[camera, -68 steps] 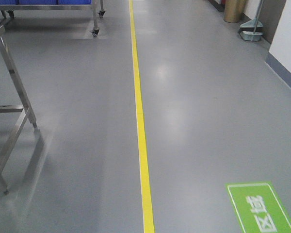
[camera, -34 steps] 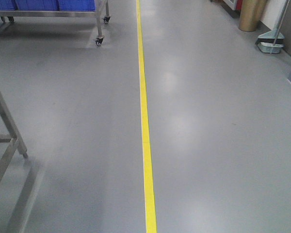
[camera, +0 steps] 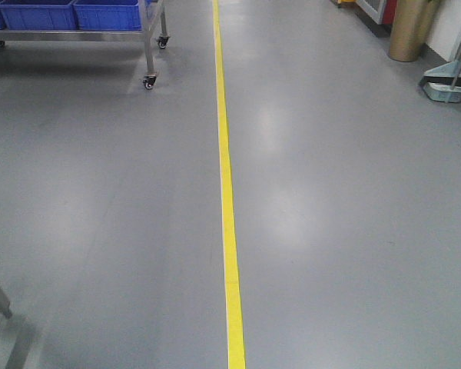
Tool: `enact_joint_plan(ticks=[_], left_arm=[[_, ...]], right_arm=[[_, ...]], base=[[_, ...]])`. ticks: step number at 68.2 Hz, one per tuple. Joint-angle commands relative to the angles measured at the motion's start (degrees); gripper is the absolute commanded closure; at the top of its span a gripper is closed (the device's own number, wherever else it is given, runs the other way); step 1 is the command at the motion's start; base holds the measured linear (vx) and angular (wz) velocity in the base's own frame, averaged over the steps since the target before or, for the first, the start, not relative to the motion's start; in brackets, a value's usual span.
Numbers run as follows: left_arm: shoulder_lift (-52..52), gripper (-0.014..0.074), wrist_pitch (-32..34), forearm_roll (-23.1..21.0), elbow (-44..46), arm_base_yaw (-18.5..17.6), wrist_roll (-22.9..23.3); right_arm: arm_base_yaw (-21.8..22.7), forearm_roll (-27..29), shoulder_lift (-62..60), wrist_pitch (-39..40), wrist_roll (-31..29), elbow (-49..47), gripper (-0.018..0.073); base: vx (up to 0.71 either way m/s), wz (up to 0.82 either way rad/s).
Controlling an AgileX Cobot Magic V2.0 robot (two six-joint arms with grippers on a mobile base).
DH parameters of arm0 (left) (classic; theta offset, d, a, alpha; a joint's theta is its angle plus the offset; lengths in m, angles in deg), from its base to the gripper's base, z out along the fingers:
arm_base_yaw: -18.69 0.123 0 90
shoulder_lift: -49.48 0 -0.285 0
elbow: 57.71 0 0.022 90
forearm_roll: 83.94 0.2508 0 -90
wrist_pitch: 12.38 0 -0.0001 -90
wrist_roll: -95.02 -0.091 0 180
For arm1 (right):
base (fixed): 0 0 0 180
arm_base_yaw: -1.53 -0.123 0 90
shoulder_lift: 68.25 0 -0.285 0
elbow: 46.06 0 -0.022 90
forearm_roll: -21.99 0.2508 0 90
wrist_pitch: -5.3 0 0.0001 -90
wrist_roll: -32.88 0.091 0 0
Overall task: Move and align brake pads A on conveyor
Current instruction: 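Drive along the yellow floor line down the aisle, then turn and stop the base at the steel table under blue bins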
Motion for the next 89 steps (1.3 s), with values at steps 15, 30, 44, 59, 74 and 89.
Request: enact_joint_plan(ticks=[15,30,44,59,74,89], left_arm=[[-0.7,0.0084,3.7,-0.3,1.4,0.0,0.2],[-0.7,0.0084,3.8,-0.3,1.4,0.0,0.2],[-0.7,0.0084,3.8,-0.3,1.4,0.0,0.2],[-0.7,0.0084,3.7,-0.3,1.4,0.0,0.2],[-0.7,0.0084,3.7,-0.3,1.4,0.0,0.2],[-0.7,0.0084,3.7,-0.3,1.4,0.0,0.2]], right_arm=[[0.4,-0.5,1.2,4.2,-0.4,-1.5,0.0120],[0.4,-0.5,1.2,4.2,-0.4,-1.5,0.0120],[0.4,-0.5,1.2,4.2,-0.4,-1.5,0.0120],[0.4,-0.5,1.2,4.2,-0.4,-1.5,0.0120],[0.4,-0.5,1.2,4.1,-0.4,-1.5,0.0120],[0.4,-0.5,1.2,4.2,-0.4,-1.5,0.0120]], base=[[0.64,0.09],[0.61,0.13],[0.57,0.18],[0.52,0.32],[0.48,0.71],[0.39,1.04]])
